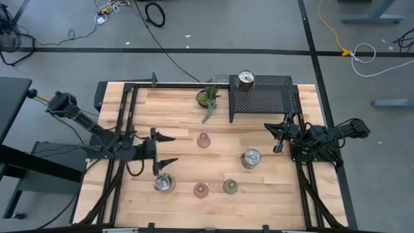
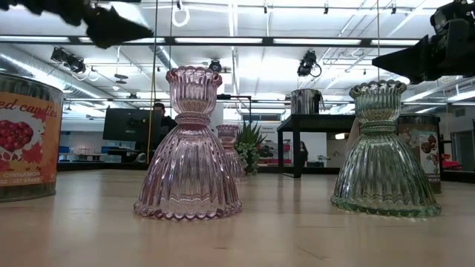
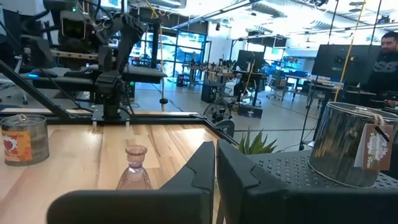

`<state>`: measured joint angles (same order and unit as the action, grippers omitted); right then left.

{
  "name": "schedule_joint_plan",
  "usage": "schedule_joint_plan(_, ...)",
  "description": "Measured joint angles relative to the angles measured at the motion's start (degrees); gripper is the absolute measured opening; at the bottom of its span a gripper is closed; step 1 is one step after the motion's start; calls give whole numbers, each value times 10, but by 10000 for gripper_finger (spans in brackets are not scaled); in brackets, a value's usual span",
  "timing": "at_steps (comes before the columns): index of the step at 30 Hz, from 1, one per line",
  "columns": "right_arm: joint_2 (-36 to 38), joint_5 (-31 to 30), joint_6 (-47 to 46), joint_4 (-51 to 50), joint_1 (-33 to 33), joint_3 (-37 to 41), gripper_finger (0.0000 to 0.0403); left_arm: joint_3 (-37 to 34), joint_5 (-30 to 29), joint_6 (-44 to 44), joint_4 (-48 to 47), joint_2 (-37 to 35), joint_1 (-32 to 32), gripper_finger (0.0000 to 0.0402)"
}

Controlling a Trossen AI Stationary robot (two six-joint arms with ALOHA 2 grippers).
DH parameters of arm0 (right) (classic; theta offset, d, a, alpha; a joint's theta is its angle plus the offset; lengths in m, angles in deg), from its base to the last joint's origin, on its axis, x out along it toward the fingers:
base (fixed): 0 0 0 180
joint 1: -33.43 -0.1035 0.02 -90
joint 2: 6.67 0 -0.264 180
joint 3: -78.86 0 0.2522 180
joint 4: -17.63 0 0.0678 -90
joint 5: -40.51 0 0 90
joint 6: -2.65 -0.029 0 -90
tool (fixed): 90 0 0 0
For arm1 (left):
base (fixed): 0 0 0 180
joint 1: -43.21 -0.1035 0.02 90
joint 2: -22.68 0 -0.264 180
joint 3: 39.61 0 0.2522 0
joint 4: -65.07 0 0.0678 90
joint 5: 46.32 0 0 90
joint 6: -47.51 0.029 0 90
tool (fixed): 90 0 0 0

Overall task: Pick & Place candle stick holders
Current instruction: Align the left silver scented candle with the silver scented candle on the shelf

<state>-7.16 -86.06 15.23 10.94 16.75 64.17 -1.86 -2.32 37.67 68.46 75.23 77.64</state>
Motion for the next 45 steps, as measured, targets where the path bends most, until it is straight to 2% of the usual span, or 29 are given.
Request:
schedule_joint_plan(3,0,0,1,1,0,0,18,-36,-68,-26,-5,-1,22,397)
schedule_joint_plan(5,0,0,2,1,0,0,18,-56,-91,-74,-1,-1,23,397)
schedule_joint_plan(11,0,1,-11,20,0,0,18,-98,-82,-204,-2,0,23,397)
schedule_joint_plan(15,0,15,-92,54,0,0,18,-112,-80,-217,-3,0,21,397)
schedule_joint_plan(20,0,-37,-118,93,0,0,18,-113,-79,-223,-2,0,21,397)
schedule_joint_plan(25,0,-31,-184,99,0,0,18,-113,-56,-236,2,0,21,397)
schedule_joint_plan(29,0,0,-182,100,0,0,18,-113,-20,-261,4,0,20,397)
schedule_joint_plan(33,0,1,-181,100,0,0,18,-113,35,-270,6,0,20,397)
schedule_joint_plan(39,0,1,-181,100,0,0,18,-113,190,-269,6,-4,21,397)
schedule_joint_plan(42,0,1,-187,99,0,0,18,-113,265,-288,11,-14,42,397)
schedule_joint_plan(45,0,2,-203,99,0,0,18,-113,253,-305,8,-31,79,397)
